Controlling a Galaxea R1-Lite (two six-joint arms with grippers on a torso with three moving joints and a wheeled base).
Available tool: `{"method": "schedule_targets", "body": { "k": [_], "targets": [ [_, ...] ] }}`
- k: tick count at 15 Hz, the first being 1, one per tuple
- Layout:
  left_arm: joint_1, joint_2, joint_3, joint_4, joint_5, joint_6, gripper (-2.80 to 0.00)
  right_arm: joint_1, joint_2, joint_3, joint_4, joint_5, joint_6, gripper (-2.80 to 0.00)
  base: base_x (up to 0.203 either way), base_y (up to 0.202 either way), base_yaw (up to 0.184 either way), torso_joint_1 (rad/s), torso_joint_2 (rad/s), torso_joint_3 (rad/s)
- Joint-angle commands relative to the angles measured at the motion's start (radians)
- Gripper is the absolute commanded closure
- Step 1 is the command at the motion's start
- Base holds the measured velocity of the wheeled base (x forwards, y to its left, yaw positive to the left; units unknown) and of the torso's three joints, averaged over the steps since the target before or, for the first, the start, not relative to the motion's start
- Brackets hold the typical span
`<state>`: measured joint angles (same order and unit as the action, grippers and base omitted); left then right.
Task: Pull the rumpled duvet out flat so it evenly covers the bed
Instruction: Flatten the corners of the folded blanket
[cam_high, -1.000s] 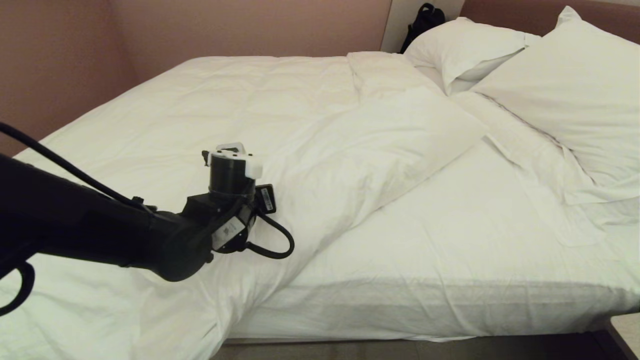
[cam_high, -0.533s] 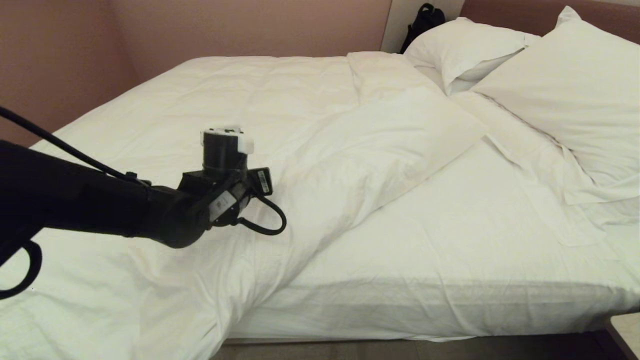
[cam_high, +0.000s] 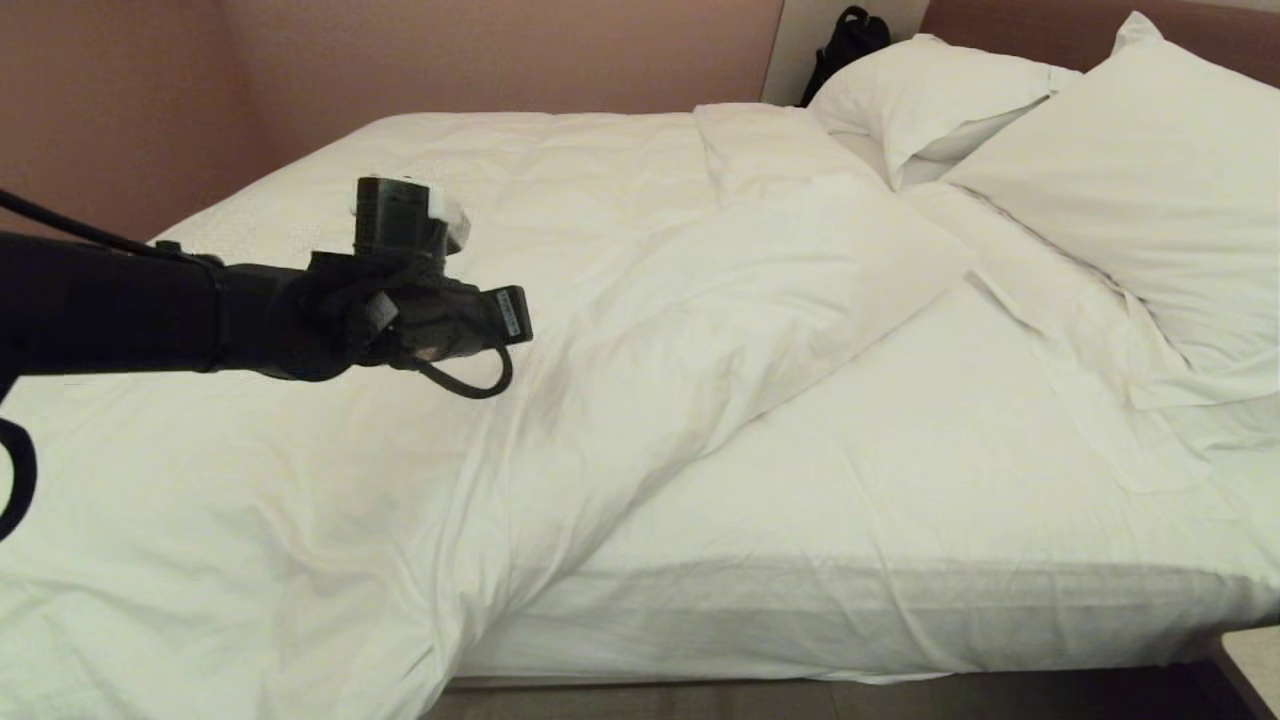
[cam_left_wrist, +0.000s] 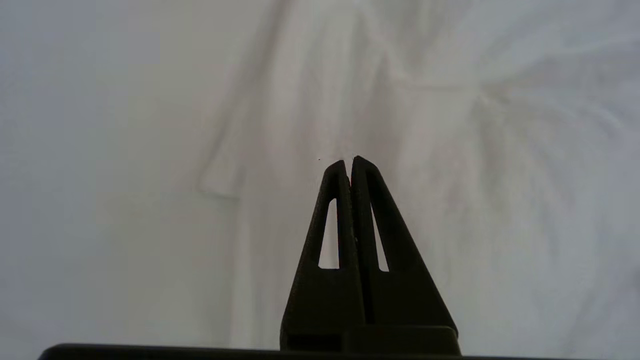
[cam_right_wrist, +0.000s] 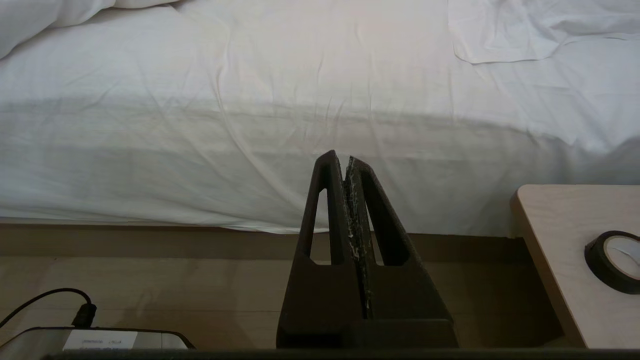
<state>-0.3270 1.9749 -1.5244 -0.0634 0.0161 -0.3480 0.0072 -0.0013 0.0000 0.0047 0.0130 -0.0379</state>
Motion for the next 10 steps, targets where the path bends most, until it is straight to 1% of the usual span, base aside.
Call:
{"method": "schedule_targets", "body": {
  "k": [1,2,4,6,7,10],
  "targets": [
    [0.027,0.018,-0.036,0.027,-0.150,-0.013,0.00,0.000,0.001,0.000,0.000,0.001,0.000,0.00,0.000,0.000,0.000,0.000,0.00,0.000],
    [0.029,0.028,-0.039,0.025,-0.166,-0.011,0.00,0.000,0.001,0.000,0.000,0.001,0.000,0.00,0.000,0.000,0.000,0.000,0.00,0.000],
    [0.033,0.045,-0.054,0.022,-0.168,0.002,0.00,0.000,0.001,0.000,0.000,0.001,0.000,0.00,0.000,0.000,0.000,0.000,0.00,0.000],
    [0.049,0.051,-0.067,0.019,-0.210,0.013,0.00,0.000,0.001,0.000,0.000,0.001,0.000,0.00,0.000,0.000,0.000,0.000,0.00,0.000],
    [0.062,0.054,-0.072,0.019,-0.243,0.014,0.00,0.000,0.001,0.000,0.000,0.001,0.000,0.00,0.000,0.000,0.000,0.000,0.00,0.000],
    [0.080,0.079,-0.090,0.024,-0.254,0.016,0.00,0.000,0.001,0.000,0.000,0.001,0.000,0.00,0.000,0.000,0.000,0.000,0.00,0.000]
  ]
}}
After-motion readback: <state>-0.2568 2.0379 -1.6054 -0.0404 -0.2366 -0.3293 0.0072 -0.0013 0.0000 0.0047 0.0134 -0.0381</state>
